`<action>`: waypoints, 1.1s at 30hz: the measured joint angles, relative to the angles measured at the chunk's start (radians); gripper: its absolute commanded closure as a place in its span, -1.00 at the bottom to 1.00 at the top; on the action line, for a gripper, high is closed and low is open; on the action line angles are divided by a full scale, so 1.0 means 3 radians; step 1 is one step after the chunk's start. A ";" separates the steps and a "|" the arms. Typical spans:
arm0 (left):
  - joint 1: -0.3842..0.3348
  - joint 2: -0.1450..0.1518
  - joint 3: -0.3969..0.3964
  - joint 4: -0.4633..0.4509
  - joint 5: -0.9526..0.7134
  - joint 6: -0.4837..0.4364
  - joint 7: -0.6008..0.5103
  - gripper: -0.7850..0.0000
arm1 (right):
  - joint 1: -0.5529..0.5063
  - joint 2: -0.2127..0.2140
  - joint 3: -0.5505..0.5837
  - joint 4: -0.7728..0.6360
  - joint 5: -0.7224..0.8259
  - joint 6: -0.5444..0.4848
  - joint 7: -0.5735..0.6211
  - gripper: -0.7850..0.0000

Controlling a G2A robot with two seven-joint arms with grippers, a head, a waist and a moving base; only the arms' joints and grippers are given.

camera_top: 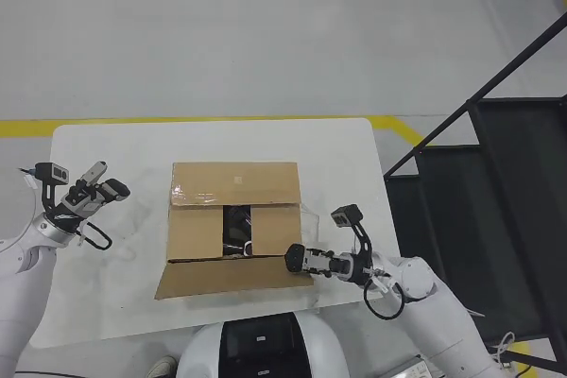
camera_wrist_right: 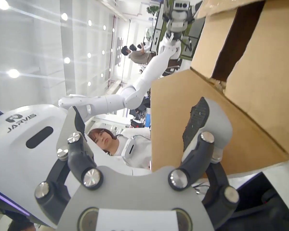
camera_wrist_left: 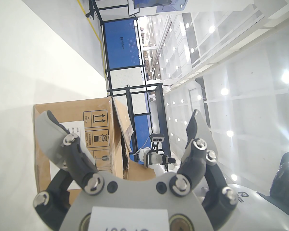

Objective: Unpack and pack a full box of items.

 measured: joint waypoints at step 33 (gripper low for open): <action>0.0000 0.0000 0.0000 0.0000 0.0000 0.0000 0.0000 -1.00 | -0.0197 -0.0066 -0.0823 -0.0226 -0.3166 0.0783 -0.2046 -1.00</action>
